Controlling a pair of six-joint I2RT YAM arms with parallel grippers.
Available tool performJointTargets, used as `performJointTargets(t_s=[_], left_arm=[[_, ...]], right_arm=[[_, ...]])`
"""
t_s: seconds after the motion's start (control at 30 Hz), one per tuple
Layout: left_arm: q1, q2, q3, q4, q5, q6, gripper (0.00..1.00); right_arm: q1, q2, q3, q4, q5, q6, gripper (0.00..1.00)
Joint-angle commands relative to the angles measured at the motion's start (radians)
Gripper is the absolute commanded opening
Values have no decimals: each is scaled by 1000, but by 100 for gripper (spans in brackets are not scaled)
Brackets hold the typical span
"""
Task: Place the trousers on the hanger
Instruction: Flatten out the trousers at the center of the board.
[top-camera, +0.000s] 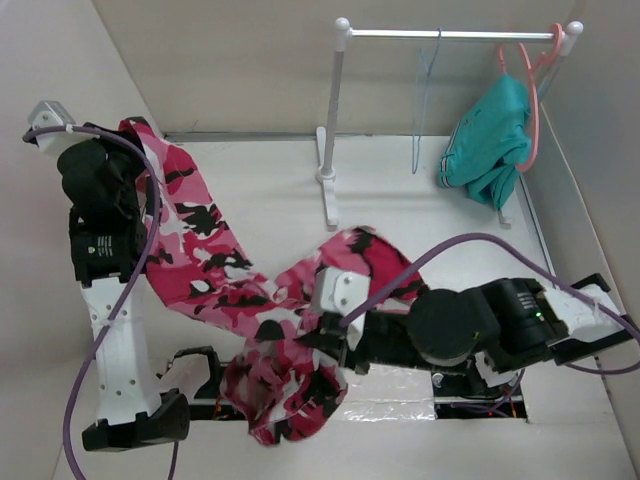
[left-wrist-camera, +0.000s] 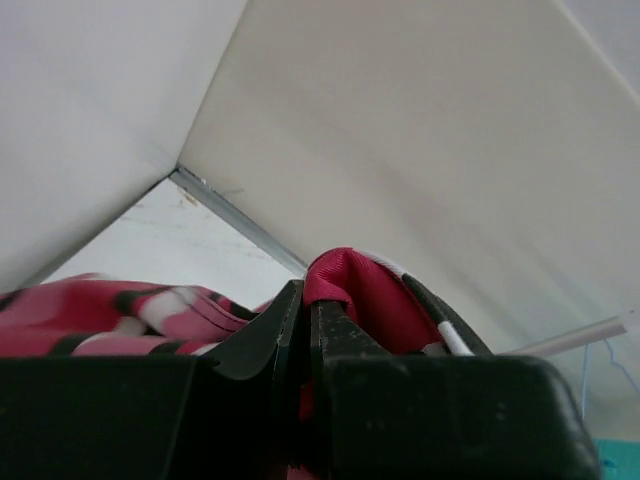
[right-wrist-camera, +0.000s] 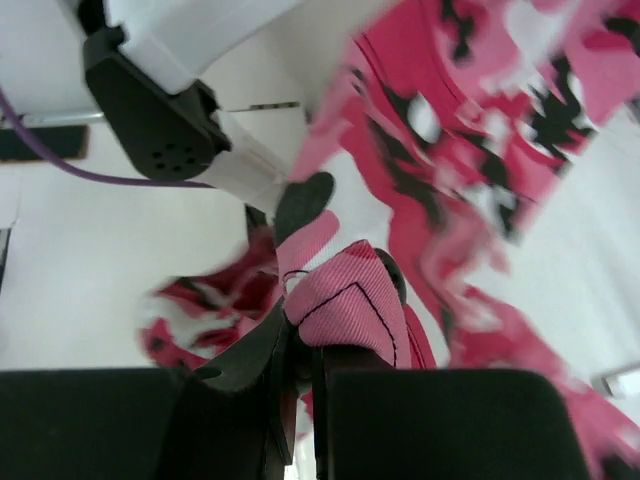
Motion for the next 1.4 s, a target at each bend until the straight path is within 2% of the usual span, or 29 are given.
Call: performJointTargets(t_s=[0.0,0.03,0.07,0.1,0.17,0.2,0.23,0.27,0.3,0.37,0.4,0.5,0.53,0.6,0.67,0.7,0.73,0.8,0.83,0.9,0.93,1.0,1.03,1.13,1.37], left_arm=[[5,33,116,11,-22,33,0],[5,66,131,18,26,34,0],[5,91,140,40,65,34,0],[5,115,147,44,105,33,0],[-36,197,128,66,180,25,0],[-69,217,74,86,171,24,0],[-131,258,18,125,116,33,0],[-159,283,-3,132,99,31,0],[-184,307,-20,141,95,27,0],[-263,393,-40,153,87,18,1],[-291,418,-49,153,75,16,5],[-386,462,-101,173,30,14,35],[-406,450,-121,182,13,14,48],[-467,423,-200,205,19,11,54],[-527,364,-254,206,-17,10,53],[-600,341,-329,210,-33,10,51],[-638,289,-367,213,-50,7,42],[-704,235,-514,216,-62,-15,34],[-766,191,-565,233,-42,-36,32],[-825,174,-697,261,-36,-71,32],[-872,186,-730,277,13,-90,38],[-918,220,-783,313,24,-120,43],[-941,247,-802,336,39,-130,49],[-956,309,-839,481,132,-159,57],[-965,514,-779,653,189,-168,59]], right_arm=[[-4,-132,-31,47,219,-7,0],[-4,-175,-88,63,279,-1,0],[-78,-274,-151,96,341,46,0],[-147,-333,-293,122,358,54,0],[-316,-518,-453,217,308,72,0],[-475,-572,-589,239,276,78,0],[-546,-640,-637,230,266,98,0],[-609,-655,-674,218,252,101,0],[-722,-662,-703,204,233,101,0],[-815,-650,-765,186,165,92,0],[-852,-624,-785,185,121,91,0],[-967,-597,-872,196,96,106,0],[-1016,-603,-897,210,91,108,0],[-1071,-625,-987,308,27,89,0],[-1154,-640,-1032,366,-42,77,0],[-1176,-637,-1036,374,-91,74,0],[-1193,-634,-1038,374,-105,69,0],[-1219,-631,-1040,382,-122,55,0],[-1219,-633,-1041,385,-122,51,0],[-1245,-640,-1041,394,-143,39,0],[-1245,-642,-1041,397,-154,34,0],[-1254,-643,-1035,399,-171,31,0],[-1254,-645,-1029,396,-174,29,0],[-1254,-655,-1024,396,-180,28,0],[-1254,-665,-1014,383,-212,31,0]])
